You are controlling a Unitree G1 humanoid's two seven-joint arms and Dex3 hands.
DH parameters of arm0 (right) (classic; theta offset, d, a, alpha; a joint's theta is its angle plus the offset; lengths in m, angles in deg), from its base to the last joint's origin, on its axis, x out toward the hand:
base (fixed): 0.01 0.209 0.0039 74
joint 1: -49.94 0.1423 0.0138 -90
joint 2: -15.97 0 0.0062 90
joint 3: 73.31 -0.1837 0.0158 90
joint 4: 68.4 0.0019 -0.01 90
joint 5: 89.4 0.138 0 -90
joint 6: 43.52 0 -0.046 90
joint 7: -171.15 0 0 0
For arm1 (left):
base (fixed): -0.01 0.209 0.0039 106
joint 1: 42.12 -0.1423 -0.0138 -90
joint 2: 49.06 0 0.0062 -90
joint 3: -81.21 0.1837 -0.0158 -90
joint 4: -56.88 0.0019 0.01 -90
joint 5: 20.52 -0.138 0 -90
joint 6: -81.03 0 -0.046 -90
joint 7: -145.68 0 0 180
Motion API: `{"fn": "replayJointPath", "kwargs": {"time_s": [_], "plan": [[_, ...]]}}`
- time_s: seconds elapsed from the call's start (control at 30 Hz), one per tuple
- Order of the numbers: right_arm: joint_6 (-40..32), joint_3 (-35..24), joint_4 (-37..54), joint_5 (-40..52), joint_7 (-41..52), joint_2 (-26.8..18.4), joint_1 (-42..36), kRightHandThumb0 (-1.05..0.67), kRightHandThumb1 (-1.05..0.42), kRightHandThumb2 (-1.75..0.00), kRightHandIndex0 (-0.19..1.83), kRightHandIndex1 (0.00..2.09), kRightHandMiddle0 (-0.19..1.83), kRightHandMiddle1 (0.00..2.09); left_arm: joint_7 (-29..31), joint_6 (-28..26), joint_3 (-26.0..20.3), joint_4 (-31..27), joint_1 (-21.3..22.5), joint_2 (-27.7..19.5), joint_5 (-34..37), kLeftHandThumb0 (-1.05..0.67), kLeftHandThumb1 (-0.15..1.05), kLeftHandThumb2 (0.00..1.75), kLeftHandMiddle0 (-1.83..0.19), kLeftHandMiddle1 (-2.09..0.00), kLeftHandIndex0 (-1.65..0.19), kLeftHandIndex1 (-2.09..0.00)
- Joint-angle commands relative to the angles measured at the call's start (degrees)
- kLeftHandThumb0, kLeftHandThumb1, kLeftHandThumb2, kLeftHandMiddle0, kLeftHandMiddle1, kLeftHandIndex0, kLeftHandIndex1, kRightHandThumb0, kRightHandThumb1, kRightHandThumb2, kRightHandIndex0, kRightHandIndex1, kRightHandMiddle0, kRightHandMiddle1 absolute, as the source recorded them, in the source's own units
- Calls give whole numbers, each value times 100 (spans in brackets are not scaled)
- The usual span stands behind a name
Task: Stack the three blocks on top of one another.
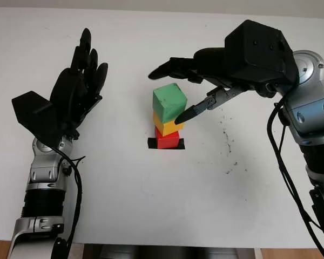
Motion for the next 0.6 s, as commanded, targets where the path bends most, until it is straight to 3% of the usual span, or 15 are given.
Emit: {"fn": "replayJointPath", "kwargs": {"time_s": [0.0,0.2,0.27,0.37,0.4,0.57], "plan": [[-35,-217,248,176,62,-140,-104,-91,-85,-5,-19,0,-19,0,0,5,-1,-55,-43,-42,-10,-77,105,44,19,0,19,0],[-538,-670,761,560,-33,-336,-282,-100,-90,-7,-19,0,-19,0,-40,19,-14,-26,-46,-20,-6,-80,105,43,19,0,19,0],[-715,-1114,968,794,-381,-186,-526,-103,-94,-8,-19,0,-19,0,-37,16,-10,-14,-50,-24,-7,-80,105,43,19,0,19,0],[-401,-1927,1329,964,-1348,213,-1269,-99,-103,-40,-19,0,-19,0,-32,17,6,42,-50,-65,-54,-79,105,47,19,0,19,0],[-418,-2164,1425,1024,-1720,420,-1481,-90,-104,-56,-19,0,-19,0,-32,30,7,83,-37,-71,-65,-78,105,47,19,0,19,0],[-500,-2758,1535,1347,-2938,1161,-2201,-83,-105,-71,-19,0,-19,0,-111,126,-39,298,33,12,-36,-77,105,41,19,-1,19,0]]}}
